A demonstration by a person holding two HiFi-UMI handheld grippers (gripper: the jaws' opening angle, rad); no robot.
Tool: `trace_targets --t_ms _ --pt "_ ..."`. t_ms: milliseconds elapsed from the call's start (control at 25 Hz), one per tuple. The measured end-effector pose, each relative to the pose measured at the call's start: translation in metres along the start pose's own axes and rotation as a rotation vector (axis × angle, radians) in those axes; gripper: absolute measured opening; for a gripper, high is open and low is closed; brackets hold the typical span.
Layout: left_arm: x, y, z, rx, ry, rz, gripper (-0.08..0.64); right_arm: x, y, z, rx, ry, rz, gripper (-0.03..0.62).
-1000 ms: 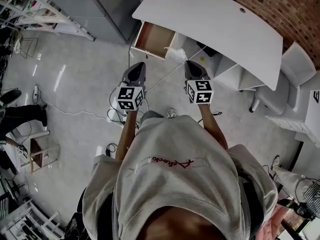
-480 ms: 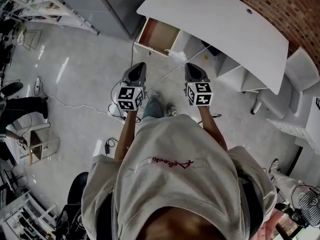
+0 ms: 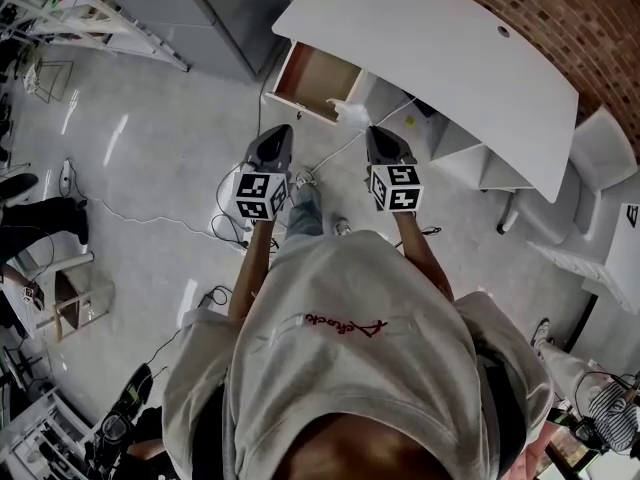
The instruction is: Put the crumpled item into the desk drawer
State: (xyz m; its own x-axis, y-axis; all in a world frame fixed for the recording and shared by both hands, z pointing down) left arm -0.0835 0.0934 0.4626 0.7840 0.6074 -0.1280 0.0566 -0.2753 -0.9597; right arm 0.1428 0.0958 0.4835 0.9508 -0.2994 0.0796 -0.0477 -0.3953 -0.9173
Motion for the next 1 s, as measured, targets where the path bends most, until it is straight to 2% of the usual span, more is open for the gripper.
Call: trace_targets --t_ms 240,640,760,1000 --pt "-0.055 0.014 -0.038 0.012 -0.008 0.016 0.009 -0.002 0.029 -0.063 -0.001 -0.004 0.019 0.012" --pt "-0.156 0.063 -0.083 0.051 -0.019 0.003 0.009 -0.024 0.103 -0.157 0.051 -0.028 0.036 0.012" --pt "-0.180 0.066 -0.092 0.048 -0.021 -0.002 0.009 -0.029 0.115 -0.180 0.056 -0.040 0.041 0.012" --pt "-0.207 0.057 -0.108 0.013 -0.073 -0.048 0.009 -0.034 0.126 -0.208 0.064 -0.086 0.017 0.012"
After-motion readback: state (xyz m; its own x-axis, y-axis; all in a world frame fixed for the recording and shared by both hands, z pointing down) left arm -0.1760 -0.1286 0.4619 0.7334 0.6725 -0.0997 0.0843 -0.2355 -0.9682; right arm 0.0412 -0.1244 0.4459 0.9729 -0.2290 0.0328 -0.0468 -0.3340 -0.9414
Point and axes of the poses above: the fingertips, and each gripper's own axes: z backward along the fingers, x to its right, y out of its top, the point moved 6 cm from there along z, backward along the fingers, and after that the axes turned 7 degrees about -y, right-handed, at the moved point
